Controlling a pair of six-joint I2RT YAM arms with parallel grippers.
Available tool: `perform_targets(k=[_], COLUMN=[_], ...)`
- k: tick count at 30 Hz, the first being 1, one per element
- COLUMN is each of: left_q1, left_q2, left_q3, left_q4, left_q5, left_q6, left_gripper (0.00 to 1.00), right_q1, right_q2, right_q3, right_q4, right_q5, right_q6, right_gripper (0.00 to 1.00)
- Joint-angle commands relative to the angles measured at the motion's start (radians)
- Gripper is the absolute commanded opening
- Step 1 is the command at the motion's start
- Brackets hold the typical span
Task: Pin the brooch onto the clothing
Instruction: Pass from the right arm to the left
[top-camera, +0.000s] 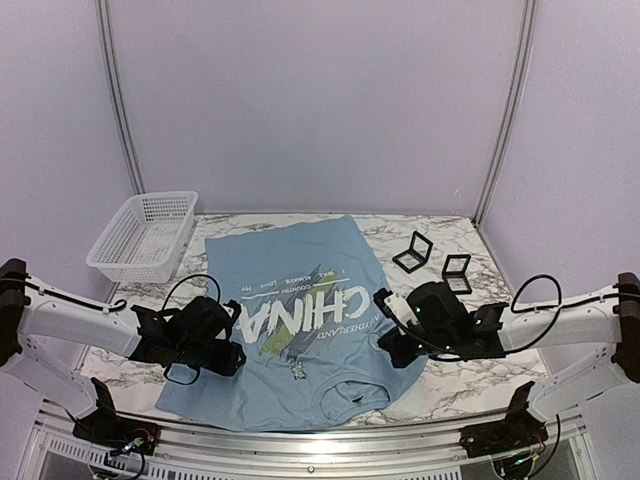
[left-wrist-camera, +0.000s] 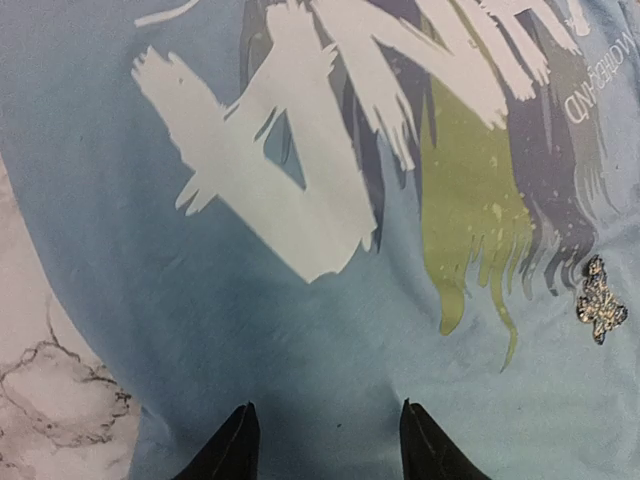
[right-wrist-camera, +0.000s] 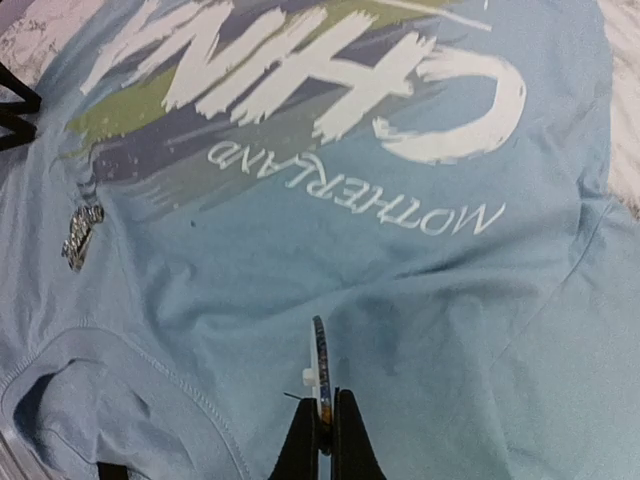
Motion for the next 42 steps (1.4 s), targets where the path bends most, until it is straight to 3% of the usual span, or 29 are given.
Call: perform_targets(k=[1,13,19,25,32,36,42], left_q1=[-0.002,0.022,0.011,-0.080,-0.156,-0.153,-0.131], left_q2=[-0.027,-0.170,-0.286,-0.088,0.132,0.156,0.179], left_q3=[-0.033,-0.084,-0.015,0.109,0.288,0.357,0.392], left_q4=[-0.115,-0.332,-0.231,0.019,0.256,0.283,0.291], left_q5=[-0.056,-0.188,-0.231,-0.067,0.227,0.359,0.499], left_q6=[-0.161,-0.270,-0.063,0.161,0.440,0.554,0.600], left_gripper=[0.50,0.53,0.55,0.54,0.54,0.59,0.59], right_q1=[0.028,0.198,0.169,0.063,-0.003,-0.007,-0.005], right_q2=[0.043,0.049,0.003,-0.007,-0.014,-0.008,-0.031], right_q3=[-0.040,-0.055,0.062,0.058,0.087,0.121,0.124], right_q4=[-0.081,-0.211,-0.195,-0.045,0.026,-0.011,-0.017], right_q5=[-0.112,-0.247,-0.138,-0.133,-0.326,-0.413,-0.547], right_q6=[0.096,0.246,0.148,0.035,-0.265,-0.349,-0.418], right_gripper=[0.00,0.00,0.00,0.00,0.00,0.00,0.00])
